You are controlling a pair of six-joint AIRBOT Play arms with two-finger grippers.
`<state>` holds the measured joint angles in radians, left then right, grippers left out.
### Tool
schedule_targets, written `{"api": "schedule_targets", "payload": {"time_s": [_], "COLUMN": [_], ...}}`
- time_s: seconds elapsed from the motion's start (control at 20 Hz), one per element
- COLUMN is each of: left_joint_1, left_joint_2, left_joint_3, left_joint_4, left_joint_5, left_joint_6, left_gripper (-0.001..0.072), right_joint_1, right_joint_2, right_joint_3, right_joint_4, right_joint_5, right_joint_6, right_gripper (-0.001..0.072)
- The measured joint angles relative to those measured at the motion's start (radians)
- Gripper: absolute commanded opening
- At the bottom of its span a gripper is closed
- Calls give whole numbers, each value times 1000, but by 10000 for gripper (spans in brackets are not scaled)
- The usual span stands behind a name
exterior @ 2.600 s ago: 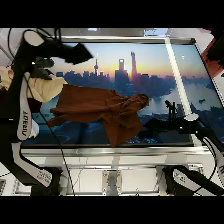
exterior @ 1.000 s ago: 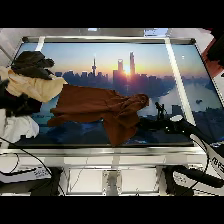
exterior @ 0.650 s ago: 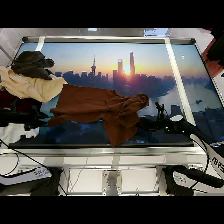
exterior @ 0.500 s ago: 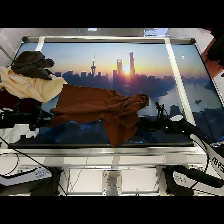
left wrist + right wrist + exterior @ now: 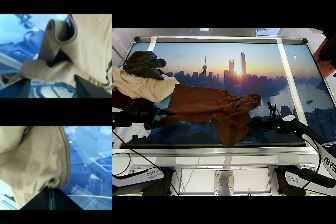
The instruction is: Fold the shirts.
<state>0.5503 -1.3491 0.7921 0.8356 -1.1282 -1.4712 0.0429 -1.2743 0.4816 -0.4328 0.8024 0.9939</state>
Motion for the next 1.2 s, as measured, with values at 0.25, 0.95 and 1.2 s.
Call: {"api": "schedule_targets", "payload": {"time_s": [0.25, 0.95, 1.2], "left_joint_1": [-75, -138, -138], "left_joint_2": [-8, -10, 165], "left_joint_3": [0, 303, 537], "left_joint_4": [1, -314, -428], "left_joint_5": [93, -66, -195], "left_joint_6": [-40, 250, 320], "left_gripper": [43, 10, 10], "right_joint_1": [0, -141, -380], "right_joint_2": [0, 190, 432], "right_joint_3": [0, 247, 470], "right_joint_4": [0, -34, -42], "right_joint_5": [-13, 183, 414], "right_joint_6": [0, -45, -9], "right_gripper": [34, 31, 31]}}
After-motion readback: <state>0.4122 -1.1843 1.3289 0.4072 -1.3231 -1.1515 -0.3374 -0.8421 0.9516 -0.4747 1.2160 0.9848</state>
